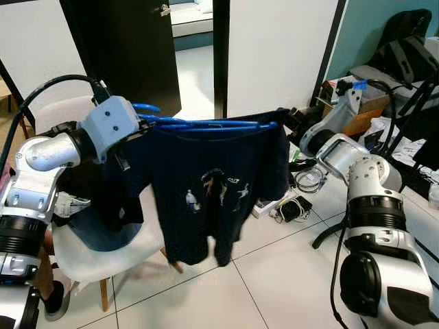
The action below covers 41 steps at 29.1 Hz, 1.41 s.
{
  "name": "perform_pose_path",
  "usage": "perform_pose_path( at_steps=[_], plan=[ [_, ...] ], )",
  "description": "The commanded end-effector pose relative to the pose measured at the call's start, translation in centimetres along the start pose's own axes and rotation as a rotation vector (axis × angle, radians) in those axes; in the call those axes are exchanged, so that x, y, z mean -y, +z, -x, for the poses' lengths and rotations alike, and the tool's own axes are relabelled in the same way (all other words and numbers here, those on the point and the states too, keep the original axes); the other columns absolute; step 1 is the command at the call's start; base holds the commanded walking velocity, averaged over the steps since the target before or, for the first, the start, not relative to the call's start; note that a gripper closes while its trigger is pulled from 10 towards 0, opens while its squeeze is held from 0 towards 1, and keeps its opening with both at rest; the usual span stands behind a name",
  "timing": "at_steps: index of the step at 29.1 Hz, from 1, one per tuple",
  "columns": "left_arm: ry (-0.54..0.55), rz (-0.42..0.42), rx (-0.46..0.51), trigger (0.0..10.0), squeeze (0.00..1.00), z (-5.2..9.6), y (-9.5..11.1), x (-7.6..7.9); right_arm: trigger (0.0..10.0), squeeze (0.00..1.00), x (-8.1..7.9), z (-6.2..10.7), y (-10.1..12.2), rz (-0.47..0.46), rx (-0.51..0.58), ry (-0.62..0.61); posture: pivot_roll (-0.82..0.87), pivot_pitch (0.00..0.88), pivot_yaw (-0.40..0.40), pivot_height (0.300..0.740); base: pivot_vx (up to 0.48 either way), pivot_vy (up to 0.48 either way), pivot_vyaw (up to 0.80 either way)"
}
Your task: Hang hanger
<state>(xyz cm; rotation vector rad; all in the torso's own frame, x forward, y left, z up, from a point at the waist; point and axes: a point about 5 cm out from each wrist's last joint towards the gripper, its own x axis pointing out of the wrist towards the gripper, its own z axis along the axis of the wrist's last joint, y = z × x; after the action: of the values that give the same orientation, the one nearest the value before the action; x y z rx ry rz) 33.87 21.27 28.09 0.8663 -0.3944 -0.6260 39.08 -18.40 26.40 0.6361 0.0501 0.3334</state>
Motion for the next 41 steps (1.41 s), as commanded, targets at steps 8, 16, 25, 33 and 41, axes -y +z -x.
perform_pose_path(
  at_steps=[8, 16, 25, 33, 41],
  plan=[
    [0.021, -0.035, -0.051, 10.0, 0.00, 0.6, 0.0, -0.5, 0.0, 0.00, -1.6, 0.0, 0.8, 0.016, 0.021, 0.068, 0.00, 0.048, 0.004, 0.740, 0.000, 0.000, 0.00],
    [0.031, -0.032, -0.058, 10.0, 0.00, 0.3, 0.0, -0.5, 0.0, 0.00, -3.0, -0.1, 0.2, 0.037, -0.011, 0.129, 0.00, 0.049, 0.007, 0.740, 0.000, 0.000, 0.00],
    [0.083, -0.028, -0.065, 10.0, 0.00, -0.5, 0.2, -0.5, 0.0, 0.00, -4.9, -0.2, -1.4, 0.074, -0.082, 0.211, 0.00, 0.050, 0.007, 0.740, 0.000, 0.000, 0.00],
    [0.137, -0.044, -0.086, 10.0, 0.00, 0.4, 0.0, -2.0, 0.0, 0.00, -4.1, 0.1, -1.3, 0.095, -0.089, 0.181, 0.00, 0.050, 0.006, 0.740, 0.000, 0.000, 0.00],
    [0.153, -0.052, -0.106, 10.0, 0.00, 1.4, -0.1, -2.7, 0.0, 0.00, -3.3, 0.4, -0.9, 0.109, -0.084, 0.147, 0.01, 0.048, 0.004, 0.740, 0.000, 0.000, 0.00]
  ],
)
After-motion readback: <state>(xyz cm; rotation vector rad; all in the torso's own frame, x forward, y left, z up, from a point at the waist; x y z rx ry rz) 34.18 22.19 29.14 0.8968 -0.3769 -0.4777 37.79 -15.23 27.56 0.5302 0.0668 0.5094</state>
